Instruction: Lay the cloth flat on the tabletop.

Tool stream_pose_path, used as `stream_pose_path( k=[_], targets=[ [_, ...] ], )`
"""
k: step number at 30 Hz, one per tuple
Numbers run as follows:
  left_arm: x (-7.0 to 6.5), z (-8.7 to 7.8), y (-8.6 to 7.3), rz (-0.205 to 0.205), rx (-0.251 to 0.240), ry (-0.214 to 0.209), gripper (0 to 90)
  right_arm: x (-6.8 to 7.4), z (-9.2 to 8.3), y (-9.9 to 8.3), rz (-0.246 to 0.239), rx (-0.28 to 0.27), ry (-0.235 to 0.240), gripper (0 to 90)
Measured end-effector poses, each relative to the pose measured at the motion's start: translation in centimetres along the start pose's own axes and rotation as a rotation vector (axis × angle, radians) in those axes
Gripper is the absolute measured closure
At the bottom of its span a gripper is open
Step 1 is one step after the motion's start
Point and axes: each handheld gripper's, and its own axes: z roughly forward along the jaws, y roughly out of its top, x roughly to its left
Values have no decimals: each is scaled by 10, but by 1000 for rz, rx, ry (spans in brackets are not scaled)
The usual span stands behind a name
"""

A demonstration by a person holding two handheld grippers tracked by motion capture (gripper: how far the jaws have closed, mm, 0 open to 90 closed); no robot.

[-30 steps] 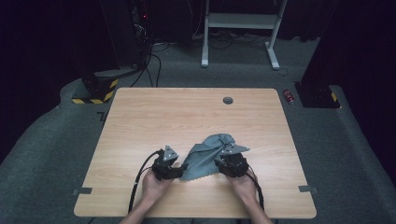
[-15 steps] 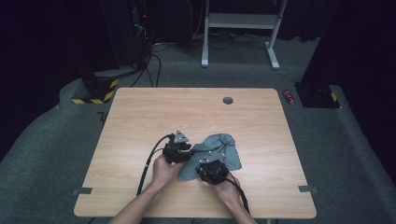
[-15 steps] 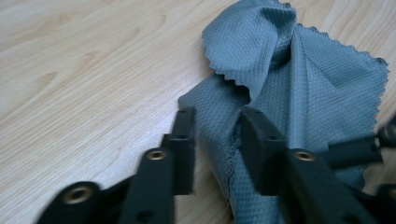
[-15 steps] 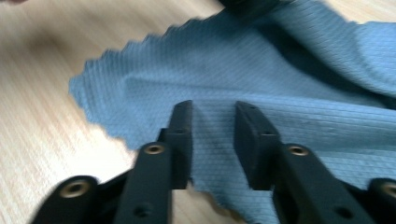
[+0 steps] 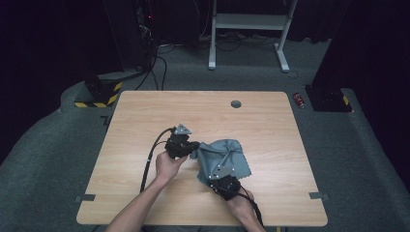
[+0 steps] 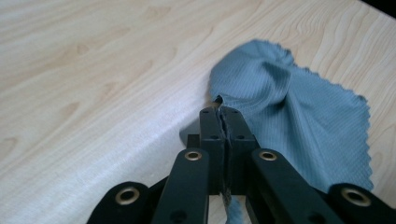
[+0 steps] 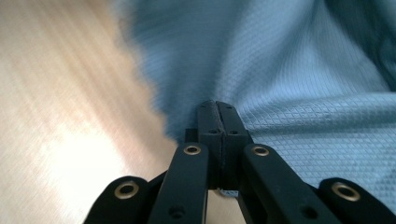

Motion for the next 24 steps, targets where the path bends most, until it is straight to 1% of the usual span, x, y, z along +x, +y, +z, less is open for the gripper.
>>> stream_pose_path(
  k=[2, 6, 7, 8, 9, 10, 11, 12, 14, 16, 18, 20, 21, 23, 24],
  targets=[
    [1, 1, 3, 28, 11, 32, 884, 2, -3, -3, -9, 3, 7, 900],
    [3, 10, 0, 21, 36, 49, 869, 7, -5, -4, -13, 3, 23, 900],
    [4, 11, -1, 22, 43, 52, 849, 8, -5, -4, -17, 8, 30, 900],
    [3, 12, -3, 13, 41, 52, 828, 8, -5, -3, -21, 7, 37, 899],
    [3, 11, -4, 8, 41, 56, 747, 7, -6, -1, -21, -13, 30, 890],
    [2, 9, -5, 10, 35, 64, 747, 7, -6, -1, -21, -13, 30, 890],
    [1, 5, -6, 11, 27, 72, 713, 5, -8, 0, -7, -27, 24, 870],
    [-1, 3, -7, 9, 23, 74, 671, 0, -10, 1, 16, -51, 16, 842],
    [-5, -3, -10, 12, 22, 78, 630, -9, -15, 4, 55, -74, -6, 805],
    [-11, -8, -14, 32, 20, 90, 609, -20, -19, 7, 87, -83, -43, 773],
    [-19, -11, -20, 47, 25, 78, 605, -30, -19, 12, 100, -80, -80, 749],
    [-28, -12, -29, 64, 40, 62, 604, -39, -17, 18, 110, -76, -105, 734],
    [-31, -11, -32, 70, 46, 60, 604, -43, -15, 22, 114, -73, -116, 720],
    [-38, -8, -41, 88, 72, 60, 604, -48, -10, 28, 114, -71, -128, 707],
    [-40, -7, -44, 94, 81, 63, 600, -51, -7, 33, 117, -67, -133, 697]
  ],
)
